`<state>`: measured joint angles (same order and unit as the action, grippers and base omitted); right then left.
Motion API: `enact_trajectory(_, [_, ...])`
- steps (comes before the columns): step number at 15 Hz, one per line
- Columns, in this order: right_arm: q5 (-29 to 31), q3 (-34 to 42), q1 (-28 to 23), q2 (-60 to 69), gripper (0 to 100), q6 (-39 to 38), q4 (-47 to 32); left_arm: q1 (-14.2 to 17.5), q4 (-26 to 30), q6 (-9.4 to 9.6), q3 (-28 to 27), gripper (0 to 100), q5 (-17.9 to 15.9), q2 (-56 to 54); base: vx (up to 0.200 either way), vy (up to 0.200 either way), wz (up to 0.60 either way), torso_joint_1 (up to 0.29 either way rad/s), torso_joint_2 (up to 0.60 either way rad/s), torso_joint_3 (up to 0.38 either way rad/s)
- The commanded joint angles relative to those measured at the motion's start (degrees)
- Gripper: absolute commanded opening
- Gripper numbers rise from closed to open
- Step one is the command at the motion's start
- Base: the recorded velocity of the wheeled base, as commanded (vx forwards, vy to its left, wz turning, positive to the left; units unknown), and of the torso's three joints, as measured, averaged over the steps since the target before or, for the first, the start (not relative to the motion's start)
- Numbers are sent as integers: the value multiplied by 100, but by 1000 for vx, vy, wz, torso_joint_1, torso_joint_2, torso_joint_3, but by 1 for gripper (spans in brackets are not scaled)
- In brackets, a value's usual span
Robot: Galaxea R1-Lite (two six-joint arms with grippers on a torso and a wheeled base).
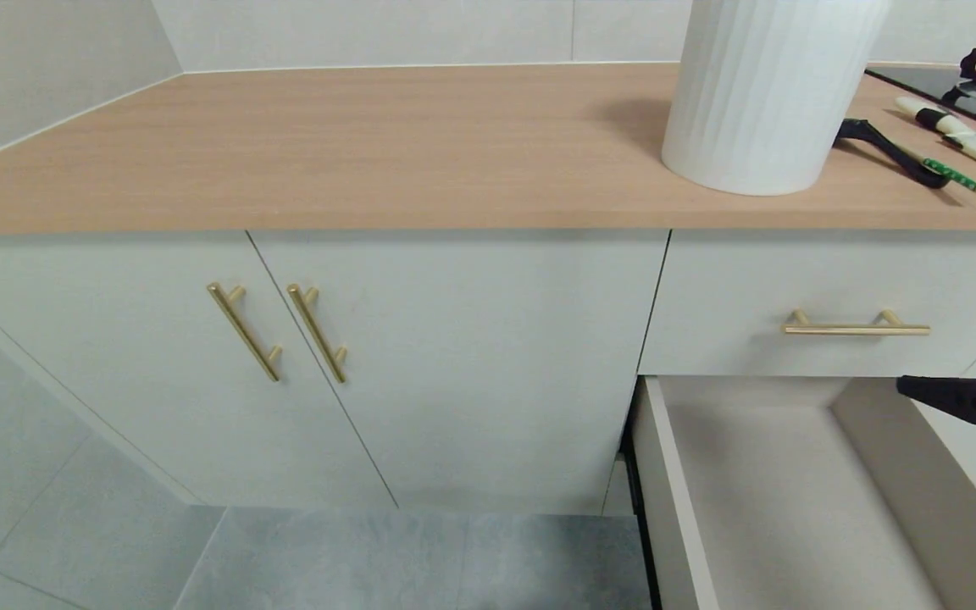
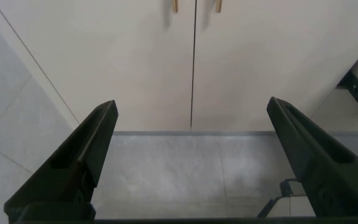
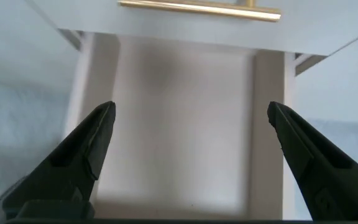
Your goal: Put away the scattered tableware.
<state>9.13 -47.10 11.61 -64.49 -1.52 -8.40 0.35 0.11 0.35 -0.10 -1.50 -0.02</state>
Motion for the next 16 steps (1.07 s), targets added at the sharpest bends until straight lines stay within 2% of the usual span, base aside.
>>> enact_trajectory(1, [1,8,8,15,100,47,5,0,-2,0,1,100,1,2,0,0,0,207,-593,-266])
enact_trajectory(5, [1,43,0,24,100,108,5,0,-2,0,1,100,1,2,0,0,0,71,-563,-252])
enact_trajectory(9, [1,43,0,15,100,108,14,0,-2,9,-8,100,1,2,0,0,0,319,-476,-261])
enact_trajectory(13, [1,43,0,-152,100,319,383,0,-2,0,1,100,1,2,0,0,0,113,-213,-109])
enact_trajectory(16, [36,-1099,-308,-1163,100,319,638,0,-2,0,1,100,1,2,0,0,0,0,0,0])
